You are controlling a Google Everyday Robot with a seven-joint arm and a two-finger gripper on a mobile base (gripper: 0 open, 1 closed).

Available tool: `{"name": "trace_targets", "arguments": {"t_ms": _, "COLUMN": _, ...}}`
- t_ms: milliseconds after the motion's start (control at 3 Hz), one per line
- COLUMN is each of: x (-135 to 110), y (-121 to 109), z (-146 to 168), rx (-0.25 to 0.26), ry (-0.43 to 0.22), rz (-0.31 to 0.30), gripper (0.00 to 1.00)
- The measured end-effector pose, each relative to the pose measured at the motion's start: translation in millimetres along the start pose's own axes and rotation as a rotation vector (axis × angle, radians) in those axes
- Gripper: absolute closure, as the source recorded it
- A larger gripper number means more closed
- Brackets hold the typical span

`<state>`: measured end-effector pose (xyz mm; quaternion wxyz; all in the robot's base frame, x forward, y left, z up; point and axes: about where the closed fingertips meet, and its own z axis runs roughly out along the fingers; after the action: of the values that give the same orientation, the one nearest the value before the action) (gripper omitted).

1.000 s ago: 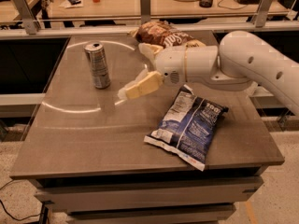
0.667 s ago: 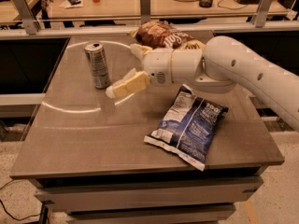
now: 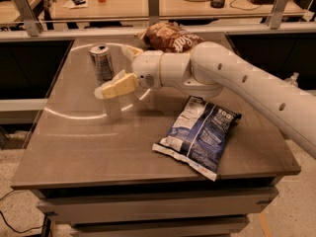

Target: Pick redbull can

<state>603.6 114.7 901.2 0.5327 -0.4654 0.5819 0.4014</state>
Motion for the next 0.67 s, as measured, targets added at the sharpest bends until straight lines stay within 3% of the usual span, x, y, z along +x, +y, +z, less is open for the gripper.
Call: {"name": "trace_targets", "arguments": {"t_ms": 667, "x": 10, "y": -8, "z": 31, "rx": -0.030, "ry": 0.003, "rz": 0.010, "gripper": 0.00}}
